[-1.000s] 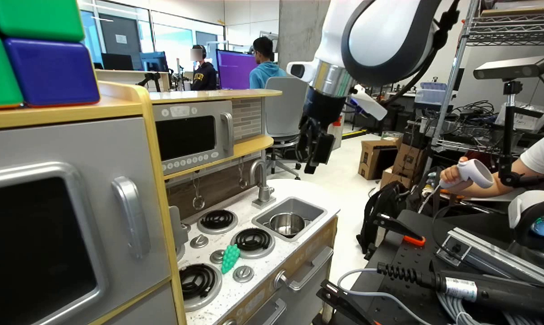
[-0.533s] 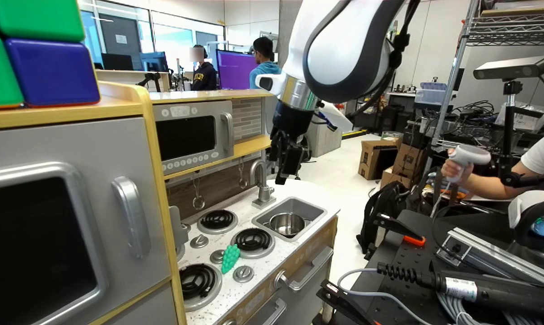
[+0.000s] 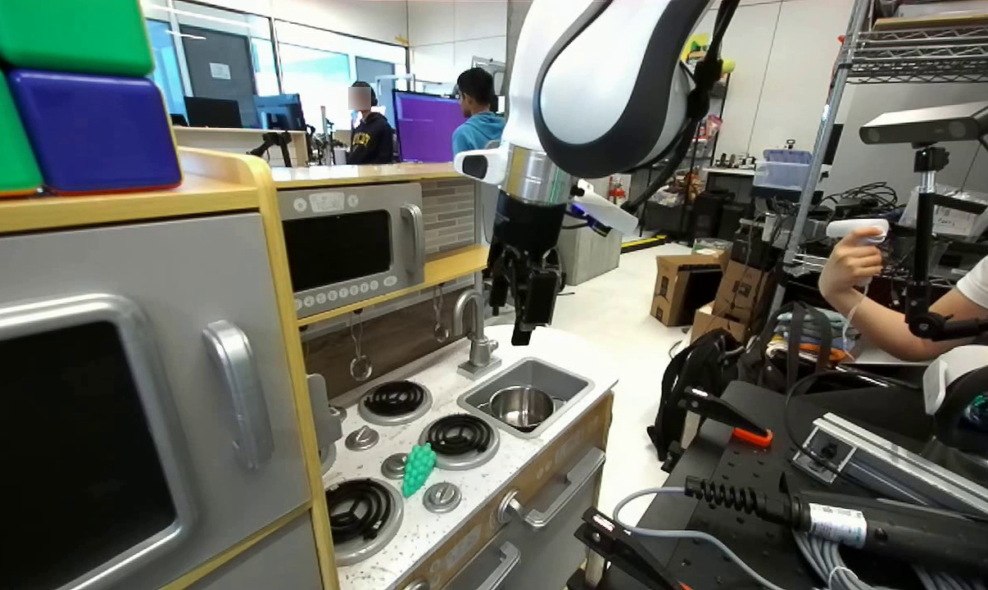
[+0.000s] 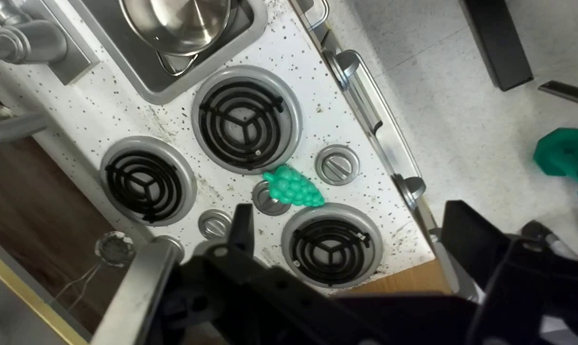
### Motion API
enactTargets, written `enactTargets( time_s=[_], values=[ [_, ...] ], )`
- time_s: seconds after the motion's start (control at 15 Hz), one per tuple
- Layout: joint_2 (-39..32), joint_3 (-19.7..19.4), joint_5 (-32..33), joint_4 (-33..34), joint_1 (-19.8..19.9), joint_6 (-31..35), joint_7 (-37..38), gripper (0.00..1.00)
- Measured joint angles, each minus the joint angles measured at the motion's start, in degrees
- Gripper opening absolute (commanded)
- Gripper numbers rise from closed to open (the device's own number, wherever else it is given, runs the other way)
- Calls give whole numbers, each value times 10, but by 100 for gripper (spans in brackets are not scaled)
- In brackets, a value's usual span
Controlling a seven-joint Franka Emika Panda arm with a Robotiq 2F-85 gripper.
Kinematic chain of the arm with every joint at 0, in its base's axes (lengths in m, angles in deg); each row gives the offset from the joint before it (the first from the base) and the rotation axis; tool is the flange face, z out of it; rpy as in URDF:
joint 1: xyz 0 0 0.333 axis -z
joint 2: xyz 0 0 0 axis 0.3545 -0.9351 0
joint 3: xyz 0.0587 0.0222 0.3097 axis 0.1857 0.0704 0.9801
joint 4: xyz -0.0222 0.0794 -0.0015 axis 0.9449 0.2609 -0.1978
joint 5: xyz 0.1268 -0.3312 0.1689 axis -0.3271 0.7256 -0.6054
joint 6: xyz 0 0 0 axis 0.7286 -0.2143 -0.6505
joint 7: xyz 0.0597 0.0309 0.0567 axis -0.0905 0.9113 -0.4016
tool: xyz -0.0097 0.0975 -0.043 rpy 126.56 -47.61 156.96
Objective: Put the grape toy inside the pot in the sink
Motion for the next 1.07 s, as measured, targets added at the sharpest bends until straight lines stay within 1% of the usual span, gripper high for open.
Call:
enactTargets(
  time_s=[0.33, 0.47, 0.73, 1.07],
  values=[
    [-10, 18, -2, 13, 12, -36, -135, 100],
    [-20, 19, 2, 24, 11, -44, -174, 100],
    [-38, 16, 24, 45, 11, -45, -206, 100],
    [-49, 15, 26, 64, 11, -50, -226, 100]
  ],
)
